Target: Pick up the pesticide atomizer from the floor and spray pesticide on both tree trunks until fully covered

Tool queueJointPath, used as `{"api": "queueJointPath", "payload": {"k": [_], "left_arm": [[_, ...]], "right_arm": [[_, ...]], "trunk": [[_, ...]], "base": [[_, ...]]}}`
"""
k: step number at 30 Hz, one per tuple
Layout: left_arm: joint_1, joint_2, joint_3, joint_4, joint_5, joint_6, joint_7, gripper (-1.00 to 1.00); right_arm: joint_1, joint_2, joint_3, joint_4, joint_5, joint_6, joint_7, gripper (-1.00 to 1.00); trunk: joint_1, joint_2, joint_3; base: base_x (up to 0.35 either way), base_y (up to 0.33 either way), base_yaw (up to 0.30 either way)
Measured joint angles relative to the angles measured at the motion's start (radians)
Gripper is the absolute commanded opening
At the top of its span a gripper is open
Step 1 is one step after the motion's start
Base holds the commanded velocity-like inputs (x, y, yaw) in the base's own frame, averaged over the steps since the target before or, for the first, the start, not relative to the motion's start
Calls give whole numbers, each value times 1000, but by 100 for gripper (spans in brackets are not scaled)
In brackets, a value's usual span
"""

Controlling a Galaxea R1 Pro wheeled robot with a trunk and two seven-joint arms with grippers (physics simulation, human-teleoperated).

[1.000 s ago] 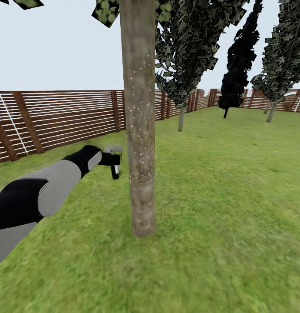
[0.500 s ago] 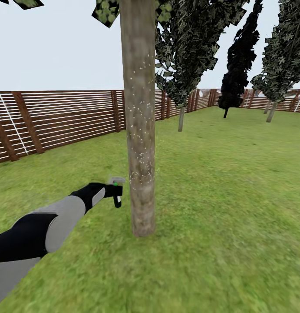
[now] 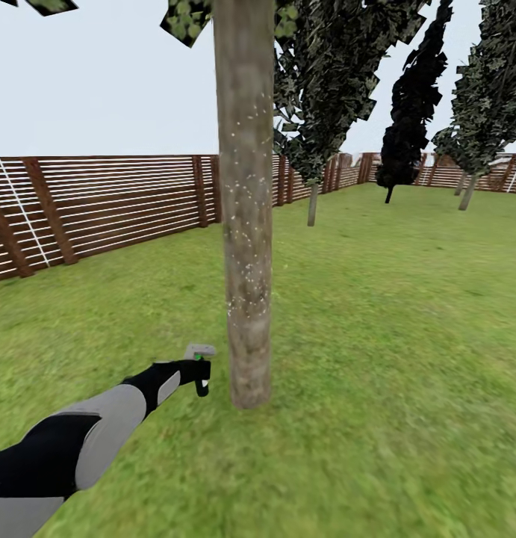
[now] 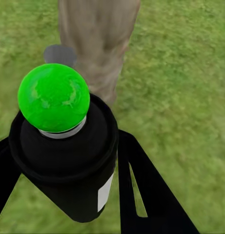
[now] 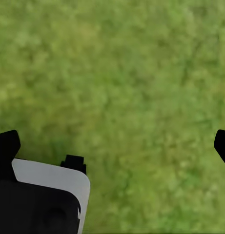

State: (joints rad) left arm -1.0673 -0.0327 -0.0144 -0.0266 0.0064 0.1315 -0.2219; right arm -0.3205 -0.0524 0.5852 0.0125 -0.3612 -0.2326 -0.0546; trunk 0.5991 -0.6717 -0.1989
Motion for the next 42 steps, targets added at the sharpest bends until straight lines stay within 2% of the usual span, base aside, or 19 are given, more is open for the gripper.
{"api": "queueJointPath", "payload": {"k": [12, 24, 33, 42], "left_arm": [[14, 0, 1, 0, 1, -7, -4, -100], [14, 0, 1, 0, 1, -7, -5, -100], [14, 0, 1, 0, 1, -7, -5, -100], [14, 0, 1, 0, 1, -7, -5, -100]], "right_arm": [[0, 1, 0, 0, 0, 0, 1, 100], [0, 1, 0, 0, 0, 0, 2, 100], [0, 2, 0, 0, 0, 0, 2, 100], [0, 3, 0, 0, 0, 1, 2, 100]], "trunk": [[0, 0, 0], [0, 0, 0], [0, 0, 0], [0, 0, 0]], "base": [[133, 333, -19], [6, 350, -266], [0, 350, -85], [0, 350, -272]]}}
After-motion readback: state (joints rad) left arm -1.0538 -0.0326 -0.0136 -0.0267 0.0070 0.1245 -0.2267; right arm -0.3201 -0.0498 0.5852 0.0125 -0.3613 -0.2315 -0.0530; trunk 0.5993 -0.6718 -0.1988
